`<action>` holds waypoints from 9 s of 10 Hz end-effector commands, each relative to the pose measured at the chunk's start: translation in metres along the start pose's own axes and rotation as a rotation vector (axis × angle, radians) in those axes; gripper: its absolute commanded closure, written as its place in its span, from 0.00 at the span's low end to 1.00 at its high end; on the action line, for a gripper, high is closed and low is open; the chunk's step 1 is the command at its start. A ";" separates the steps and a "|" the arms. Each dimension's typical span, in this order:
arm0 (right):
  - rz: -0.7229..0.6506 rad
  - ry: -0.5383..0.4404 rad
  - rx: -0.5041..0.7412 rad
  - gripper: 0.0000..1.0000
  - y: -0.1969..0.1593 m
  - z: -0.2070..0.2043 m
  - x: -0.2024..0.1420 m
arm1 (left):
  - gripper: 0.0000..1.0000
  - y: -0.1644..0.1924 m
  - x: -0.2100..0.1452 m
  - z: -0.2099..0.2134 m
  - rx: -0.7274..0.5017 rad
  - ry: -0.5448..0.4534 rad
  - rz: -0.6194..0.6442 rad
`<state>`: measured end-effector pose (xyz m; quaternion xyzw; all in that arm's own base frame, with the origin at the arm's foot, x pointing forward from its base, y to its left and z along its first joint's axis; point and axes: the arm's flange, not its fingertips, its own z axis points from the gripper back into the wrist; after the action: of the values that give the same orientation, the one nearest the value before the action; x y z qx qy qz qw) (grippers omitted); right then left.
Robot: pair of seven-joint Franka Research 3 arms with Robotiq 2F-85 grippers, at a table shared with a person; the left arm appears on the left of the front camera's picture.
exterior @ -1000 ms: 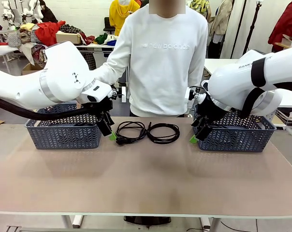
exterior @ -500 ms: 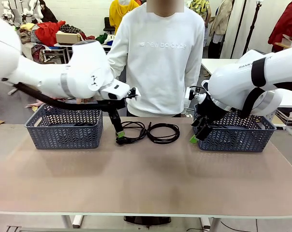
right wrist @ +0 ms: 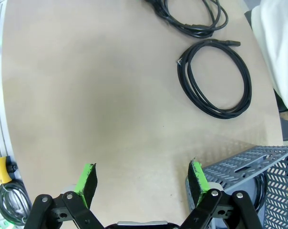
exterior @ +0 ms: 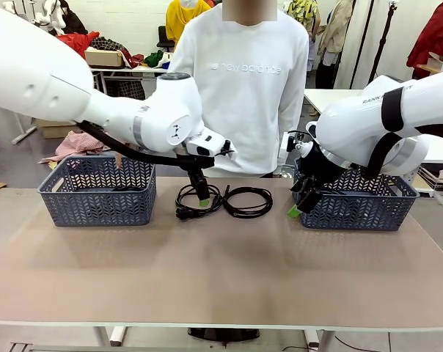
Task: Organize the cables according to human instructions.
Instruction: Pick up a bundle of cables and place it in the basket indicated by the human.
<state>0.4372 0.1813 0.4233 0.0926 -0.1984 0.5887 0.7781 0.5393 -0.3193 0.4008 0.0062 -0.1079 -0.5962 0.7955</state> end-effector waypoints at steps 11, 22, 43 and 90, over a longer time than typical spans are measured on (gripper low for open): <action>0.010 -0.002 0.000 0.00 0.001 0.001 0.001 | 0.00 0.017 0.013 -0.023 -0.026 -0.006 -0.005; 0.010 -0.002 0.000 0.00 0.001 0.001 0.001 | 0.00 0.039 0.032 -0.080 -0.091 0.079 -0.011; 0.010 -0.002 0.000 0.00 0.001 0.001 0.001 | 1.00 0.040 0.033 -0.086 -0.091 0.148 0.091; 0.010 -0.002 0.000 0.00 0.001 0.001 0.001 | 0.00 0.089 -0.190 0.071 0.055 0.050 0.207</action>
<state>0.4370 0.1819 0.4236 0.0929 -0.1986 0.5893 0.7776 0.5603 -0.1055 0.4510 0.0311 -0.1074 -0.5015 0.8579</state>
